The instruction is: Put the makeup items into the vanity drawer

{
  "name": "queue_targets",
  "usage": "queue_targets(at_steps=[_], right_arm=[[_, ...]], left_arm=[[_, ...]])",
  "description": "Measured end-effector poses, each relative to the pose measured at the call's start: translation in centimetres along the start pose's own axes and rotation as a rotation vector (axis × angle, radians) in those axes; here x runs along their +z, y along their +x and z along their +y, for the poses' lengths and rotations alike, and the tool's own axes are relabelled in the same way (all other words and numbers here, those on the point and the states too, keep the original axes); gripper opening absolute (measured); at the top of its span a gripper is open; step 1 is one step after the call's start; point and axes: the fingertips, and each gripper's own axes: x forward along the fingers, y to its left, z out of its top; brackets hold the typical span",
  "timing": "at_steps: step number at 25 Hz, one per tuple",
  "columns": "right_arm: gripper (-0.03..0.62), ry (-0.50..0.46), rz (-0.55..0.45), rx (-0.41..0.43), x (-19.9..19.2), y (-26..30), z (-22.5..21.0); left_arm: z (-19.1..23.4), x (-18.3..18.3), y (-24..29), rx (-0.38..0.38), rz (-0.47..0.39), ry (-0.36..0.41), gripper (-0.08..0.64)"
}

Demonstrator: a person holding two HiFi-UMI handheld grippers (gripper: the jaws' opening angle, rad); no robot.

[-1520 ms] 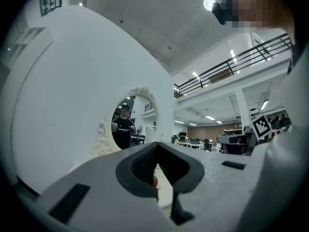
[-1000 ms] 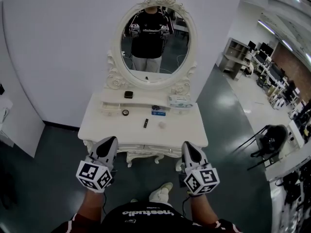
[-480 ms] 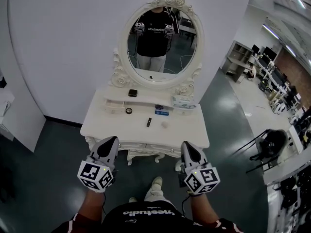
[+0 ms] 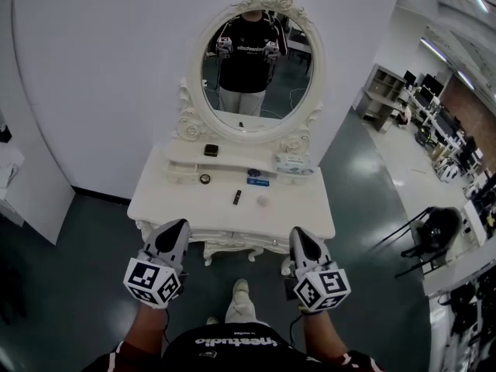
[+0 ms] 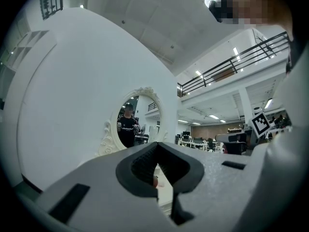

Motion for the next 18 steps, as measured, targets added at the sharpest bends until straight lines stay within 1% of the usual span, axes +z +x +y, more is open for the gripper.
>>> queue_targets(at_steps=[9,18], right_arm=[[0.003,0.018,-0.025,0.007,0.1,1.2,-1.5],[0.003,0.029,-0.04,0.02,1.2,4.4,-3.6]], left_arm=[[0.1,0.6,1.3,0.014,-0.009,0.015,0.005],[1.4,1.8,4.3,0.037,-0.02,0.024,0.005]])
